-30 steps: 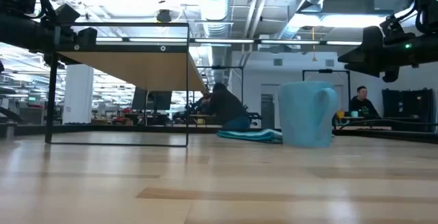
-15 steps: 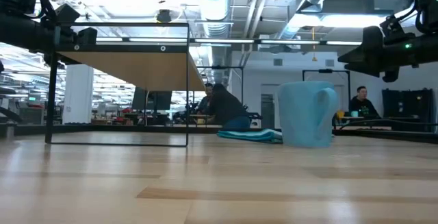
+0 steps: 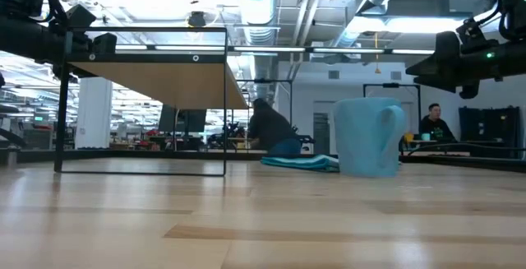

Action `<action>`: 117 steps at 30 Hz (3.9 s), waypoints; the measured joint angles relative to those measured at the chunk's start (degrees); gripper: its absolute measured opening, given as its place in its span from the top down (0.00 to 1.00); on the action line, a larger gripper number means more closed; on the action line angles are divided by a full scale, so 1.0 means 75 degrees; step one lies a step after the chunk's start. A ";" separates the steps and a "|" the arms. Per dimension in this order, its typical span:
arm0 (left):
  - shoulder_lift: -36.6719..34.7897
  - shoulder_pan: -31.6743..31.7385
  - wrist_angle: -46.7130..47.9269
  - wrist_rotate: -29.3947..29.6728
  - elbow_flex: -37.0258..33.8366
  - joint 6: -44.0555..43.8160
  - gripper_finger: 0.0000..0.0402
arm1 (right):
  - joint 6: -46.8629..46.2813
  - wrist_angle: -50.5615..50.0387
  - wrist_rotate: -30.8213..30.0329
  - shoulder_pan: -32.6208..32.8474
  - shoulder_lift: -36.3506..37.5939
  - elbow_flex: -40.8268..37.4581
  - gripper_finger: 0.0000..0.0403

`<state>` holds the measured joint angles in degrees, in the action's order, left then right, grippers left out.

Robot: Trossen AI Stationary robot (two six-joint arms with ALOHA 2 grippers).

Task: Stack small to large cups/mugs on shelf

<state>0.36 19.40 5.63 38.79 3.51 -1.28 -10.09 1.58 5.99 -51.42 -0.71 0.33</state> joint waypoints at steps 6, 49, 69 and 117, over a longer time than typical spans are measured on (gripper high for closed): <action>0.0001 0.0002 0.0000 0.0000 0.0000 0.0000 0.52 | 0.0000 -0.0003 -0.0001 0.0000 0.0000 0.0001 0.41; 0.0000 0.0002 0.0000 0.0000 -0.0002 0.0000 0.52 | 0.0000 0.0000 -0.0002 0.0003 0.0000 -0.0001 0.41; 0.0001 0.0000 0.0002 0.0038 0.0000 -0.0019 0.52 | -0.0003 -0.0001 -0.0002 0.0000 0.0002 -0.0001 0.41; 0.0001 0.0003 0.0000 -0.0122 0.0000 -0.0525 0.52 | 0.1220 -0.3159 -0.0002 0.1479 -0.1759 0.3939 0.62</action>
<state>0.37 19.42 5.63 37.87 3.51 -5.21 -0.94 -22.11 5.98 -40.33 -13.90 29.87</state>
